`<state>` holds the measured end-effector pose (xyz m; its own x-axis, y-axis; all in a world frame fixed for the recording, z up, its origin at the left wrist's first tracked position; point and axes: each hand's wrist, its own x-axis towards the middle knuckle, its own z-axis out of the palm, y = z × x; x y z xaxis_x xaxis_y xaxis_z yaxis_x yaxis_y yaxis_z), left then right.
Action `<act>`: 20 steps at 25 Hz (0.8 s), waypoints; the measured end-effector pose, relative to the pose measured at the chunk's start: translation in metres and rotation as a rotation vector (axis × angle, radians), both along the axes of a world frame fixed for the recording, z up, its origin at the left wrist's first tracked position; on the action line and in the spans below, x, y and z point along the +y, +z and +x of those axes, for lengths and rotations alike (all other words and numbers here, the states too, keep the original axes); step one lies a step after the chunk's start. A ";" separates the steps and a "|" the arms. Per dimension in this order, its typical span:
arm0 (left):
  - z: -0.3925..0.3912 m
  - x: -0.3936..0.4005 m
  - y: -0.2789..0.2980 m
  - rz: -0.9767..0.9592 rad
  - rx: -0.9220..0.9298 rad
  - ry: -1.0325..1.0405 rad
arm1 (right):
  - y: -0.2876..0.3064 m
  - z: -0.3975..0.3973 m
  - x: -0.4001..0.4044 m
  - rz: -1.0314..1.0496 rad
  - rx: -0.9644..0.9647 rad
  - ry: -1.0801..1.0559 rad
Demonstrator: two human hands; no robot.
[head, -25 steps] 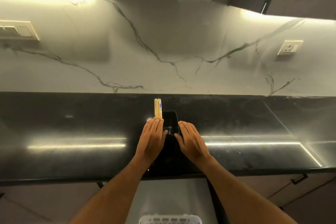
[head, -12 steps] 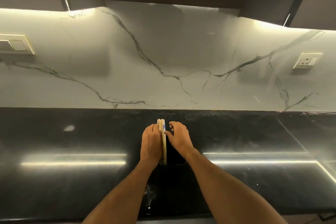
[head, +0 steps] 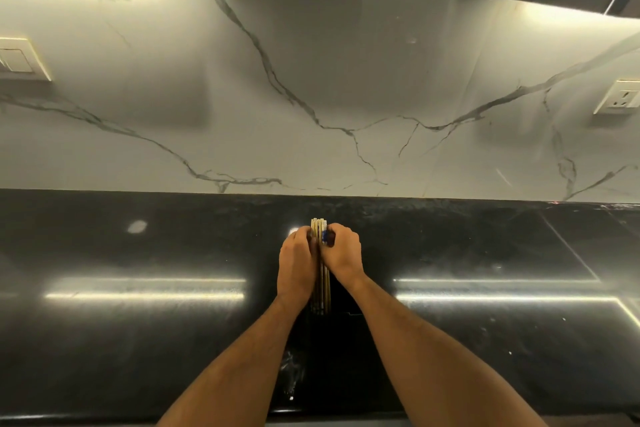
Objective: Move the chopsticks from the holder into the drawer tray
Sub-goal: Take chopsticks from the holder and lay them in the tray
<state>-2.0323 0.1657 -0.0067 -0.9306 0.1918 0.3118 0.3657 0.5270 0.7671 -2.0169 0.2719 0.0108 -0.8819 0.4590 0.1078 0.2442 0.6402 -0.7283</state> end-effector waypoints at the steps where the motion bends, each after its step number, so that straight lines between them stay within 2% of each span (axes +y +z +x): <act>1: 0.000 0.001 -0.001 0.006 -0.001 0.008 | 0.001 0.000 0.001 0.006 -0.010 -0.013; 6: 0.003 0.005 0.000 0.020 -0.017 0.031 | 0.005 -0.001 0.002 0.025 -0.080 -0.026; 20: 0.022 -0.001 0.012 0.030 0.097 0.030 | 0.016 0.009 0.002 -0.113 0.031 -0.136</act>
<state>-2.0100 0.1647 0.0055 -0.9007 0.1536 0.4063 0.4238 0.5163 0.7442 -2.0076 0.2741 0.0269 -0.8081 0.5843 0.0748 0.2992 0.5165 -0.8023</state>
